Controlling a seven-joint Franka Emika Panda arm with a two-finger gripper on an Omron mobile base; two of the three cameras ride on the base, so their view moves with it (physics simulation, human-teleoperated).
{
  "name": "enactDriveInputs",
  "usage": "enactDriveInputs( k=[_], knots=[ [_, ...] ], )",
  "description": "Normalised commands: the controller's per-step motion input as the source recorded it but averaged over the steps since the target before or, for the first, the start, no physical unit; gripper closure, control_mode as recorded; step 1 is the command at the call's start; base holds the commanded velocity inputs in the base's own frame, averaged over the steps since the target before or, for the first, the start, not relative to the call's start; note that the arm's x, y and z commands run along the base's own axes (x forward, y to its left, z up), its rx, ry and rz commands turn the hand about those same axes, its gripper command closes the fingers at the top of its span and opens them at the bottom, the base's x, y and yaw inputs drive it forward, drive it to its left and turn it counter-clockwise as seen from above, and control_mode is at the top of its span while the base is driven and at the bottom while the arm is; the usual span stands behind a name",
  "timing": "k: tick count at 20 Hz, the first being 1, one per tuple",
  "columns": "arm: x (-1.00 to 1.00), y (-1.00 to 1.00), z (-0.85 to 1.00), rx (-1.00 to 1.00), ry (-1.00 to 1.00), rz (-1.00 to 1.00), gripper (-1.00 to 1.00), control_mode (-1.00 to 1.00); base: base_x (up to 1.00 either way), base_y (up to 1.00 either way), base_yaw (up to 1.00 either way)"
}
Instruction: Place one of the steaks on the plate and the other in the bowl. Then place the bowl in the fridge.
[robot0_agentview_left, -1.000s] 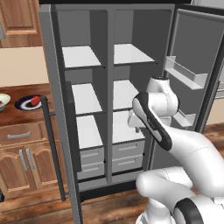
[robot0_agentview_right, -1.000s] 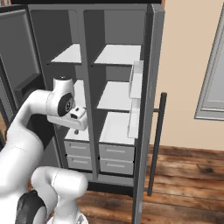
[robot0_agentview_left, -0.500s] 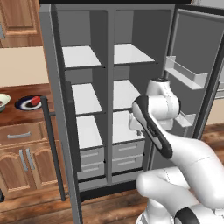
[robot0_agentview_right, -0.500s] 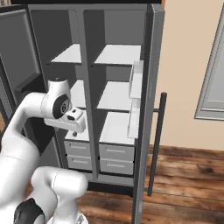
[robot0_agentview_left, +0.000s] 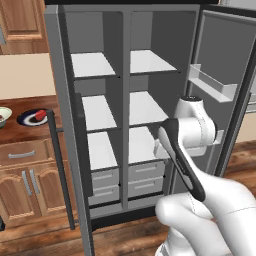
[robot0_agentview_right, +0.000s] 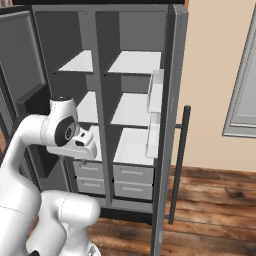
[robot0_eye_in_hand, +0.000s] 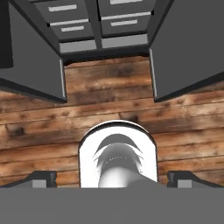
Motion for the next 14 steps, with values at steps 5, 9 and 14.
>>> enactDriveInputs(
  k=[5, 9, 14],
  knots=[
    [-0.01, 0.0, 0.0, 0.0, 0.0, 0.03, -1.0, -1.0, 0.0, 0.0, 0.0],
    [-0.01, 0.0, 0.0, 0.0, 0.0, 0.0, -1.0, -1.0, 0.0, 0.0, 0.0],
    [-0.04, 0.0, 0.0, 0.0, 0.0, 0.0, -1.0, 1.0, -0.37, 0.13, 0.0]
  ],
)
